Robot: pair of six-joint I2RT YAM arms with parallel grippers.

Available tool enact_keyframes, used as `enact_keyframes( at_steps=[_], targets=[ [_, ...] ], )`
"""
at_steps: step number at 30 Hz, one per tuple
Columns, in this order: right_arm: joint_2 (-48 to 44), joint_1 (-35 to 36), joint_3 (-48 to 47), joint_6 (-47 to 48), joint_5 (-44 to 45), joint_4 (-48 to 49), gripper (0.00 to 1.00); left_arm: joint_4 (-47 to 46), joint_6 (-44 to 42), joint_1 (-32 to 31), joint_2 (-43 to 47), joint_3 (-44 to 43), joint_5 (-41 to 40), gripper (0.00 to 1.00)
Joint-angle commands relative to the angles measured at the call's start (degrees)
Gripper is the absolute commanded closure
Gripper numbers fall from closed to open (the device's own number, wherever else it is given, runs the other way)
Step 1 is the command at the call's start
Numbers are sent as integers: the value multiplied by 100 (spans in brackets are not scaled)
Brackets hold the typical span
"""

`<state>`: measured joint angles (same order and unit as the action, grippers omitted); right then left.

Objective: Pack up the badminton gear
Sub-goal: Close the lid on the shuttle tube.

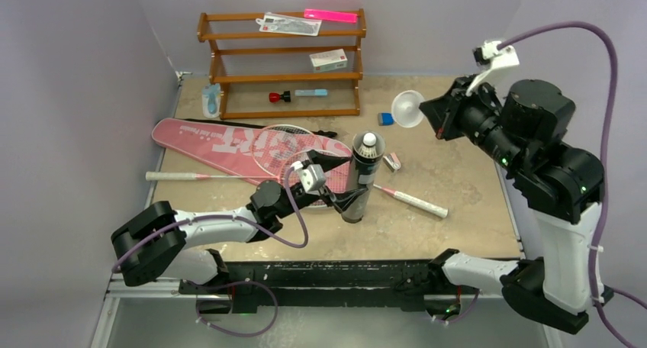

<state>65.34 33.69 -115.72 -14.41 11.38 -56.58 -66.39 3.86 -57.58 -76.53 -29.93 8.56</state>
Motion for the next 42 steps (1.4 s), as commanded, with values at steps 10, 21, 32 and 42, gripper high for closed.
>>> enact_keyframes(
  at_steps=[10, 21, 32, 42],
  targets=[
    [554, -12, 119, 97, -1127, 34, 100, 557, -478, -25, -297, -673, 205, 34],
    [497, -10, 230, 97, -1270, 38, 100, 627, -553, -25, -319, -727, 173, 46],
    [572, -12, 36, 150, -1611, -157, 100, 826, -521, -25, -191, -707, 52, 25],
    [625, -7, 185, 204, -1916, -254, 100, 1632, -575, -25, 328, -777, -39, 23]
  ],
)
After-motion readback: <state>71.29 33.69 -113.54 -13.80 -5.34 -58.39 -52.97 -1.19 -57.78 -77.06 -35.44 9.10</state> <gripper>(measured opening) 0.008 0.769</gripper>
